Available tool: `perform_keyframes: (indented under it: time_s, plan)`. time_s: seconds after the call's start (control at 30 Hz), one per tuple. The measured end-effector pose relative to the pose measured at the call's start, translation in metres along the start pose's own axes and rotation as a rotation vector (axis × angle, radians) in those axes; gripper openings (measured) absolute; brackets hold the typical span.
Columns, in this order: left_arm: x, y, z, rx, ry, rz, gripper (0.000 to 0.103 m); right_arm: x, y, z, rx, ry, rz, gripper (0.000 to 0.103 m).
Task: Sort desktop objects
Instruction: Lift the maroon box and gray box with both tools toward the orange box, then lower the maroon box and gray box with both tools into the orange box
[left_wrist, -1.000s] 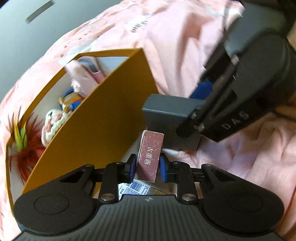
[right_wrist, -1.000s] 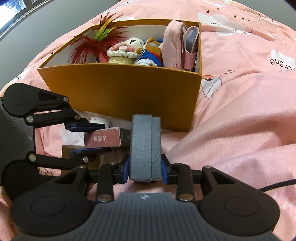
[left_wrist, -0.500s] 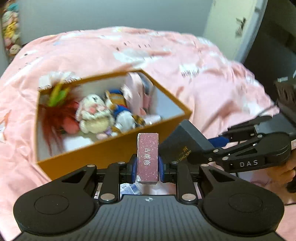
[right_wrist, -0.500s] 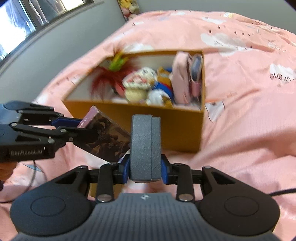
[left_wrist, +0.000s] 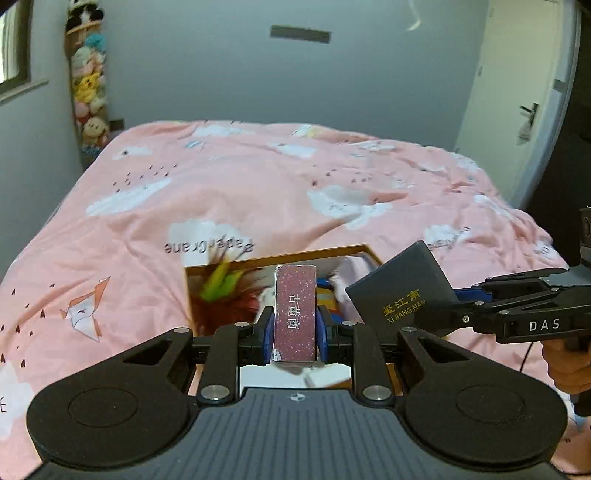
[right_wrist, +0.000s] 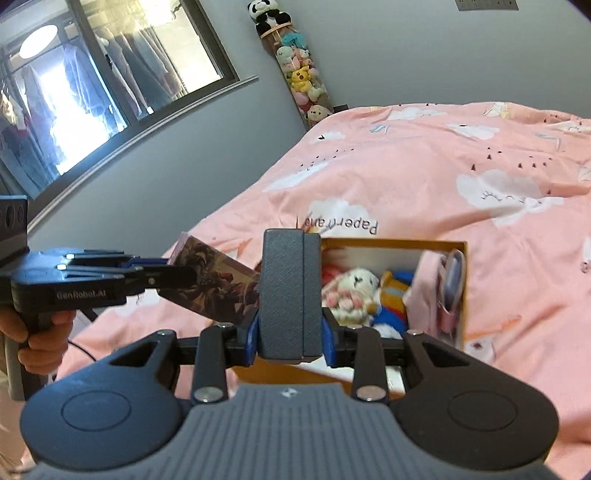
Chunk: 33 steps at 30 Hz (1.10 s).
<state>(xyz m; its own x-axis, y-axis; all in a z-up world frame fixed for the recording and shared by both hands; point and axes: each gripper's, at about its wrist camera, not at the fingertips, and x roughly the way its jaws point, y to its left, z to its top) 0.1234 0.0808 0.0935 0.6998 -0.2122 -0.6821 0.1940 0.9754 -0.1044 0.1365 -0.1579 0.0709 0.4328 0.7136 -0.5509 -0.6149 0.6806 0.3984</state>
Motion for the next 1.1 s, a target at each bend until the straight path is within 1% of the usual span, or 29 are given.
perform_keyframes:
  time_s: [0.13,0.3,0.37,0.47,0.57,0.73,0.97,1.1]
  plan:
    - [0.03,0.017,0.0,-0.034,0.064,0.031,0.026,0.042,-0.005,0.013,0.028,0.054,0.007,0.035]
    - [0.066,0.034,-0.008,-0.053,0.163,0.056,0.026,0.101,-0.017,0.014,0.062,0.165,0.008,0.035]
    - [0.076,0.038,-0.01,-0.05,0.194,0.071,0.026,0.124,-0.021,0.014,0.078,0.216,0.007,0.035]
    - [0.084,0.038,-0.013,-0.018,0.228,0.11,0.026,0.15,-0.02,0.011,0.073,0.276,-0.006,0.035]
    - [0.091,0.037,-0.014,0.0,0.268,0.112,0.026,0.17,-0.02,0.007,0.083,0.321,-0.001,0.035]
    - [0.099,0.037,-0.019,0.02,0.344,0.119,0.026,0.185,-0.021,0.0,0.101,0.383,0.006,0.035]
    - [0.103,0.04,-0.021,0.039,0.448,0.117,0.026,0.192,-0.018,-0.01,0.127,0.456,0.041,0.035]
    - [0.106,0.04,-0.021,0.034,0.487,0.115,0.026,0.199,-0.013,-0.015,0.131,0.488,0.039,0.035]
